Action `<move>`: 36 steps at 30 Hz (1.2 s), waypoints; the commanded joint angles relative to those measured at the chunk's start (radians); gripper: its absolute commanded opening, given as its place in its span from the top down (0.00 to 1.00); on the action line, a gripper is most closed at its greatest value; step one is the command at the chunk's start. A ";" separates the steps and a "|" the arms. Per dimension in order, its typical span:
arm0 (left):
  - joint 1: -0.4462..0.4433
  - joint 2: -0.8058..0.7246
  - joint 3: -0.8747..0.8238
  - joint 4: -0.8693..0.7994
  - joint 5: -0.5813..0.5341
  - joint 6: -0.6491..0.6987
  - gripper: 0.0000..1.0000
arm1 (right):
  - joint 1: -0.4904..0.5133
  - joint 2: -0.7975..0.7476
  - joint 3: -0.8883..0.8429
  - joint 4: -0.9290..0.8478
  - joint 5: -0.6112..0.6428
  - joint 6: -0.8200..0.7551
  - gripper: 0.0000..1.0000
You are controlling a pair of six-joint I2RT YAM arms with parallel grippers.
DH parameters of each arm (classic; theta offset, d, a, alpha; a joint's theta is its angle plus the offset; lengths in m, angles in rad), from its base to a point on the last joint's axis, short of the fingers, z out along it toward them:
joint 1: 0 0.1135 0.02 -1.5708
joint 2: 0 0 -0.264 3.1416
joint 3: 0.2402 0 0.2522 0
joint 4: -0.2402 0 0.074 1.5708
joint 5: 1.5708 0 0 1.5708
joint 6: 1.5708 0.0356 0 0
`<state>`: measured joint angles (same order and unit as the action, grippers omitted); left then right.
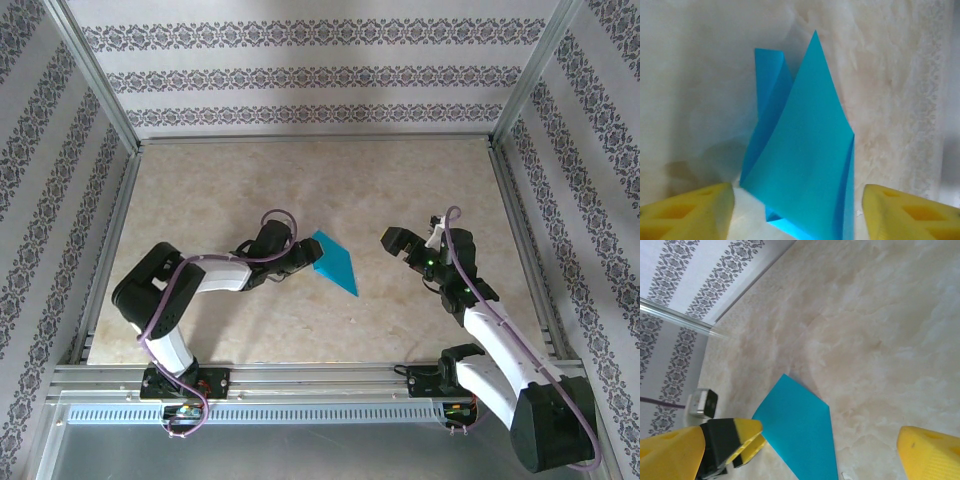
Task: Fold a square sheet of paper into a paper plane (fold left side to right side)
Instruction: Pick up the paper from the center of the table.
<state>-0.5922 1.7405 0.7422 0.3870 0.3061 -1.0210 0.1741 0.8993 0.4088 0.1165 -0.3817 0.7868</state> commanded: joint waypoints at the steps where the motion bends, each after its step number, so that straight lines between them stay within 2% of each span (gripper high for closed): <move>1: -0.014 0.046 0.038 0.120 0.043 -0.044 0.44 | -0.011 -0.012 -0.010 0.034 -0.051 0.013 0.02; 7: -0.013 0.057 0.029 0.146 0.033 -0.040 0.76 | -0.020 -0.016 -0.010 0.028 -0.069 0.001 0.02; 11: -0.001 -0.008 0.017 0.107 0.036 0.029 0.89 | -0.047 0.010 -0.003 0.028 -0.139 -0.039 0.02; 15: 0.027 -0.106 0.017 0.073 0.127 0.160 0.93 | -0.082 0.097 0.028 0.044 -0.314 -0.113 0.02; 22: 0.096 -0.275 -0.005 0.034 0.405 0.339 0.95 | -0.074 0.236 0.081 0.156 -0.597 -0.162 0.02; 25: 0.107 -0.339 0.001 -0.050 0.467 0.404 0.95 | -0.046 0.262 0.103 0.161 -0.637 -0.185 0.02; 29: 0.114 -0.381 -0.011 -0.056 0.529 0.417 0.96 | 0.013 0.322 0.134 0.189 -0.675 -0.179 0.03; 33: 0.113 -0.352 -0.013 -0.011 0.594 0.380 0.96 | 0.089 0.390 0.182 0.213 -0.705 -0.176 0.14; 36: 0.114 -0.326 -0.016 -0.012 0.589 0.374 0.96 | 0.116 0.413 0.204 0.250 -0.727 -0.154 0.20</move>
<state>-0.4889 1.3941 0.7414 0.3737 0.8455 -0.6609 0.2749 1.3029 0.5755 0.2955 -1.0454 0.6338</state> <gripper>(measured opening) 0.054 0.807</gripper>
